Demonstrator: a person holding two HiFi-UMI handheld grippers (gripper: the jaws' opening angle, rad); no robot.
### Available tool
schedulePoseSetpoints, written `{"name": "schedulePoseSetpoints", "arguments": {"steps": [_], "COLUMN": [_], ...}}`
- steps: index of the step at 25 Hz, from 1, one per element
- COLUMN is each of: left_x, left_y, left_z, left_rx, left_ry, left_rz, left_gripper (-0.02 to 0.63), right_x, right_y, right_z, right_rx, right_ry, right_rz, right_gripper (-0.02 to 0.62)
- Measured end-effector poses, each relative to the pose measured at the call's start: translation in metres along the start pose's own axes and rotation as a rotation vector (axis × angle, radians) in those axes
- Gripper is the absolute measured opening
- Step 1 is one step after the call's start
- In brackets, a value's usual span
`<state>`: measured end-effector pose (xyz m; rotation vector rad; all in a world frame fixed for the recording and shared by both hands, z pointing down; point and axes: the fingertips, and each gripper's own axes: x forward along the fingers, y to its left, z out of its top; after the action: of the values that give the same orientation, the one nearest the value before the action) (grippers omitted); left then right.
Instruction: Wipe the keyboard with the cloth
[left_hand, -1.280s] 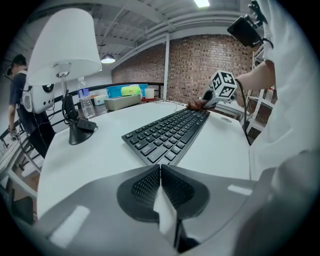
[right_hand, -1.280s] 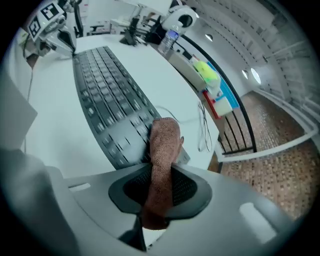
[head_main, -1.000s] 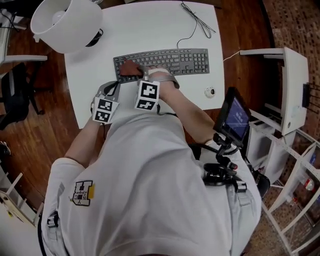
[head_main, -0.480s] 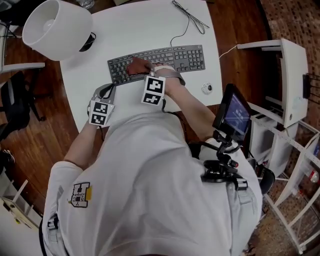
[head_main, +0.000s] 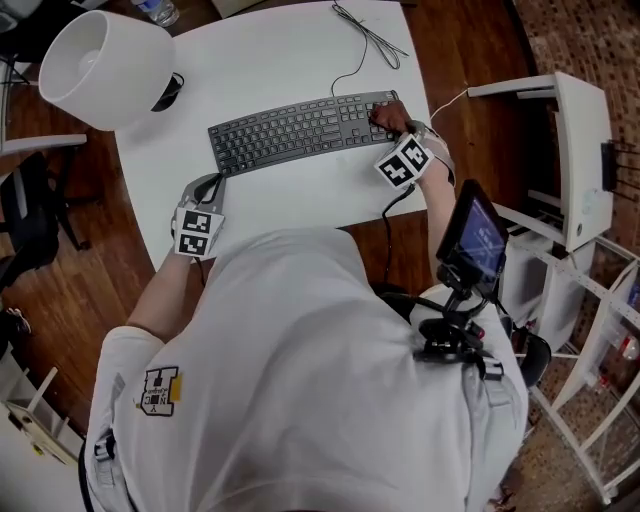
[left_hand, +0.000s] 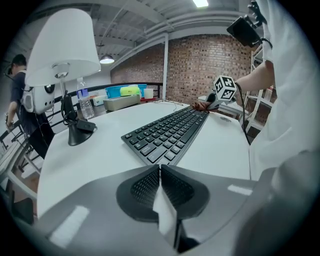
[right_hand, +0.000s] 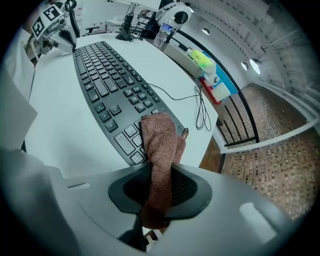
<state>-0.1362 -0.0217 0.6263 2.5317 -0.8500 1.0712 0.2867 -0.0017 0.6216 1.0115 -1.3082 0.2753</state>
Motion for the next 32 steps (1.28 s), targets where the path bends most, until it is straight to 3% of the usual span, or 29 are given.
{"name": "schedulePoseSetpoints", "arguments": {"steps": [3, 6, 11, 15, 18, 23, 32], "left_x": [0.000, 0.000, -0.001, -0.003, -0.002, -0.002, -0.002], "left_y": [0.001, -0.001, -0.008, 0.000, -0.003, -0.004, -0.002], "left_z": [0.000, 0.002, 0.006, 0.001, 0.001, 0.003, 0.002], "left_rx": [-0.005, -0.002, 0.011, 0.007, 0.009, 0.007, 0.014], "left_ry": [-0.006, -0.010, -0.014, -0.015, -0.014, -0.019, -0.015], "left_rz": [0.003, 0.005, 0.008, -0.006, -0.012, -0.009, -0.007], "left_gripper": [0.005, 0.005, 0.005, 0.005, 0.005, 0.005, 0.005], "right_x": [-0.011, -0.043, -0.113, -0.122, -0.109, -0.078, -0.006], "right_y": [0.017, 0.072, 0.193, 0.250, 0.250, 0.186, 0.019], "right_z": [0.032, 0.113, 0.242, 0.282, 0.272, 0.215, 0.027], "right_rx": [-0.037, -0.144, -0.414, -0.553, -0.529, -0.408, 0.006], "right_ry": [-0.049, -0.228, -0.540, -0.570, -0.532, -0.423, -0.078], "right_rz": [0.004, 0.072, 0.204, 0.251, 0.266, 0.196, 0.006], "right_gripper": [0.081, 0.081, 0.081, 0.081, 0.081, 0.081, 0.081]}}
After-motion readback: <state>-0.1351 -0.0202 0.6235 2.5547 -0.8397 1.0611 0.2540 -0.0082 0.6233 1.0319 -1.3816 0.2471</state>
